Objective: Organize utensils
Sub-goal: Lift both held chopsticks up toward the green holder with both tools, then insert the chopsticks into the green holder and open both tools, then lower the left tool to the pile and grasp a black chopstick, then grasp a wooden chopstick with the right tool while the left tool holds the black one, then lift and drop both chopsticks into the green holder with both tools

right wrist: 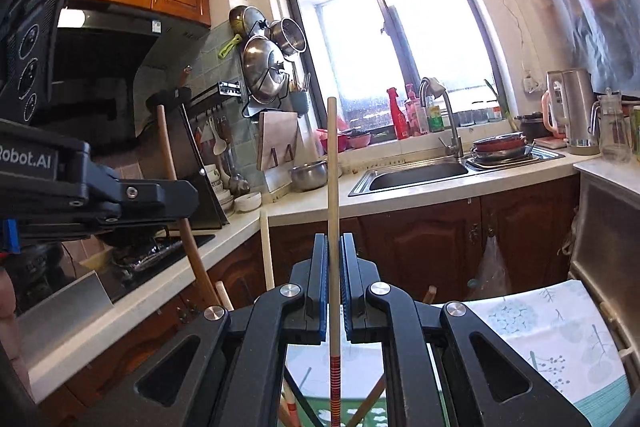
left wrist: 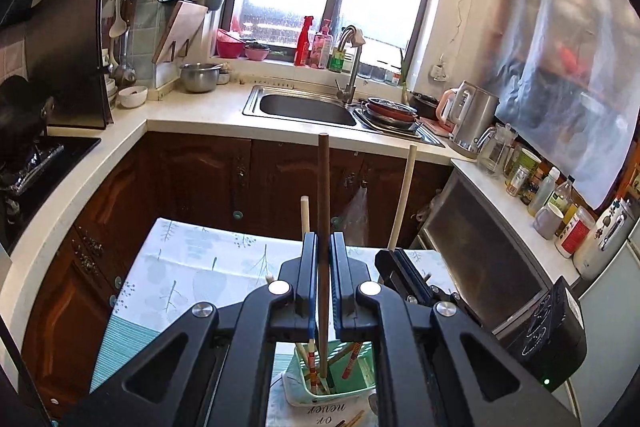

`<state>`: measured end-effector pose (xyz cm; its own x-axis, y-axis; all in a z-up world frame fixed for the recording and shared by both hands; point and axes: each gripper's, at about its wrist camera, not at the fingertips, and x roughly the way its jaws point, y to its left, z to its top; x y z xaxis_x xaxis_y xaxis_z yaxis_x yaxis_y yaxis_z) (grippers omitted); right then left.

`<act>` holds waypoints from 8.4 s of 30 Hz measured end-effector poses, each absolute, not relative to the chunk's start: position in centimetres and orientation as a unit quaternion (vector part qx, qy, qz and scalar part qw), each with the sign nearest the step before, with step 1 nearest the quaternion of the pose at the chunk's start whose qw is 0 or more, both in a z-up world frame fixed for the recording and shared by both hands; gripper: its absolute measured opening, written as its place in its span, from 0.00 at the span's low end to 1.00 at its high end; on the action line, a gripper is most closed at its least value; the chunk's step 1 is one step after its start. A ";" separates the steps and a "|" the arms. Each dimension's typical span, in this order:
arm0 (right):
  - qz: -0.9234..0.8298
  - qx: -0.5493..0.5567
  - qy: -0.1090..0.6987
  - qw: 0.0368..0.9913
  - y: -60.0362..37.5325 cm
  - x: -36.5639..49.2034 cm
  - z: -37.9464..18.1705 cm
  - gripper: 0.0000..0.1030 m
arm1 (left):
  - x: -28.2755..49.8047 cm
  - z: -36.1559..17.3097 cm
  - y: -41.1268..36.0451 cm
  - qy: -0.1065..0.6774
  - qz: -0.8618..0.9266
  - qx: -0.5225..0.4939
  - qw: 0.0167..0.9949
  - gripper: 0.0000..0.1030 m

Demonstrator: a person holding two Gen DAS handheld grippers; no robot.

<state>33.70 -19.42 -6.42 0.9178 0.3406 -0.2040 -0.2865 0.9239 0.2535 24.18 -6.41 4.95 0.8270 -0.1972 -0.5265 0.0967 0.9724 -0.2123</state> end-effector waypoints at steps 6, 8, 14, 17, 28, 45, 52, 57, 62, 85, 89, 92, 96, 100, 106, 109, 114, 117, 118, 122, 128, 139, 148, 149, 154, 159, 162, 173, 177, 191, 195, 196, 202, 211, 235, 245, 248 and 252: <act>0.142 0.074 0.127 0.979 -17.4 32.6 -11.2 0.06 | 23.5 0.2 -6.6 0.300 -0.087 -0.088 0.946 0.04; 0.135 0.066 0.124 0.981 -16.8 32.2 -12.6 0.06 | 23.2 -1.1 -6.6 0.306 -0.092 -0.091 0.943 0.04; 0.149 0.040 0.136 0.979 -15.6 29.8 -16.7 0.06 | 22.3 -3.7 -6.8 0.317 -0.104 -0.091 0.938 0.04; 0.159 0.028 0.142 0.977 -15.1 28.4 -18.0 0.06 | 22.0 -4.4 -6.6 0.318 -0.108 -0.096 0.937 0.04; 0.144 0.064 0.190 0.969 -19.1 24.3 -19.5 0.28 | 22.3 -6.2 -5.7 0.352 -0.128 -0.128 0.918 0.13; 0.192 0.075 0.256 0.944 -19.0 32.7 -17.2 0.27 | 26.0 -6.6 -3.8 0.358 -0.184 -0.143 0.904 0.44; 0.240 0.035 0.261 0.934 -16.5 32.9 -17.0 0.22 | 28.3 -5.7 -4.1 0.340 -0.224 -0.143 0.902 0.44; 0.255 0.033 0.262 0.930 -15.3 32.6 -17.1 0.22 | 28.8 -4.9 -4.0 0.326 -0.256 -0.166 0.895 0.41; 0.263 0.051 0.262 0.927 -15.0 32.2 -16.8 0.22 | 27.6 -3.8 -3.8 0.304 -0.283 -0.177 0.892 0.25; 0.248 0.060 0.292 0.922 -17.6 22.4 -10.1 0.34 | 17.7 1.4 -1.3 0.327 -0.190 -0.113 0.919 0.54; 0.239 0.079 0.354 0.901 -19.3 20.2 -9.9 0.36 | 14.9 0.7 -0.8 0.345 -0.186 -0.094 0.915 0.58; 0.219 0.089 0.377 0.895 -20.7 17.7 -10.4 0.36 | 13.2 -0.9 -0.6 0.367 -0.190 -0.098 0.905 0.59; 0.172 0.077 0.403 0.896 -22.2 14.6 -12.2 0.36 | 11.5 -4.1 -1.1 0.397 -0.189 -0.098 0.893 0.59; 0.128 0.069 0.431 0.891 -23.7 11.8 -14.7 0.36 | 9.9 -7.9 -1.8 0.419 -0.190 -0.091 0.883 0.59; 0.094 0.075 0.486 0.866 -26.1 7.2 -18.9 0.36 | 9.4 -13.0 -2.8 0.476 -0.189 -0.079 0.855 0.45; 0.086 0.063 0.501 0.859 -26.5 6.1 -20.2 0.36 | 9.6 -14.7 -3.2 0.497 -0.190 -0.060 0.844 0.38; 0.084 0.058 0.509 0.854 -27.4 5.5 -21.5 0.36 | 11.1 -16.7 -3.7 0.531 -0.194 -0.040 0.824 0.20; 0.091 0.066 0.509 0.853 -27.4 5.6 -21.5 0.36 | 12.3 -17.5 -3.9 0.548 -0.195 -0.018 0.814 0.16; 0.094 0.066 0.512 0.851 -26.8 6.7 -21.5 0.35 | 12.8 -17.7 -4.0 0.555 -0.197 -0.011 0.808 0.14; 0.109 0.057 0.512 0.850 -25.7 7.0 -21.3 0.35 | 14.5 -18.4 -4.9 0.578 -0.215 0.017 0.787 0.13; 0.121 0.064 0.519 0.844 -24.9 7.3 -21.8 0.35 | 15.7 -18.8 -6.6 0.594 -0.237 0.086 0.764 0.13; 0.138 0.073 0.520 0.840 -24.2 7.9 -22.4 0.35 | 16.5 -18.7 -8.0 0.609 -0.238 0.139 0.744 0.13; 0.141 0.072 0.514 0.843 -24.0 8.0 -22.1 0.35 | 17.0 -18.4 -5.6 0.617 -0.233 0.110 0.743 0.13; 0.142 0.073 0.515 0.842 -24.0 8.0 -22.1 0.35 | 16.9 -18.4 -5.5 0.616 -0.234 0.114 0.744 0.13; 0.146 0.073 0.515 0.842 -23.6 8.0 -22.2 0.35 | 16.6 -18.4 -5.6 0.612 -0.236 0.134 0.743 0.13; 0.149 0.066 0.515 0.842 -23.2 8.0 -21.9 0.35 | 16.6 -18.4 -6.4 0.613 -0.243 0.162 0.734 0.13; 0.150 0.065 0.515 0.841 -23.2 8.1 -21.8 0.35 | 16.7 -18.2 -6.3 0.617 -0.250 0.179 0.724 0.13; 0.154 0.061 0.517 0.840 -22.7 8.5 -21.4 0.35 | 16.0 -18.9 -8.8 0.628 -0.266 0.228 0.695 0.13; 0.159 0.061 0.520 0.837 -22.3 8.8 -21.1 0.35 | 16.4 -19.1 -9.1 0.637 -0.258 0.224 0.691 0.12; 0.177 0.183 0.588 0.768 -18.2 15.3 -21.9 0.33 | 18.3 -19.3 -4.8 0.692 -0.173 0.120 0.691 0.04; 0.151 0.248 0.610 0.737 -17.1 18.2 -23.6 0.26 | 18.9 -19.2 -3.0 0.698 -0.157 0.072 0.694 0.04; 0.147 0.257 0.614 0.732 -16.8 18.7 -23.9 0.25 | 18.9 -19.2 -2.7 0.699 -0.157 0.065 0.695 0.04; 0.080 0.250 0.646 0.717 -14.9 20.7 -25.6 0.24 | 18.8 -19.2 -0.8 0.697 -0.147 0.042 0.701 0.04; 0.014 0.099 0.660 0.745 -9.4 21.6 -26.2 0.24 | 17.0 -19.9 2.5 0.702 -0.126 0.030 0.700 0.04; 0.166 -0.016 0.691 0.703 -6.7 19.3 -25.7 0.05 | 14.7 -19.7 -1.5 0.689 -0.119 0.101 0.708 0.03; 0.240 0.126 0.553 0.788 -11.1 15.4 -19.7 0.05 | 10.3 -14.6 -1.2 0.568 -0.145 0.025 0.810 0.03; 0.237 0.139 0.509 0.816 -12.6 14.2 -17.9 0.05 | 10.0 -12.2 -0.8 0.515 -0.148 0.016 0.844 0.03; 0.235 0.148 0.460 0.843 -15.0 13.1 -15.2 0.05 | 8.7 -9.9 -1.2 0.456 -0.153 -0.005 0.877 0.03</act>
<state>13.09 -14.98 -15.20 0.4657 0.5328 -0.7066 -0.2599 0.8456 0.4663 8.75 -1.23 -9.91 0.5371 -0.2734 -0.7980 0.2647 0.9529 -0.1483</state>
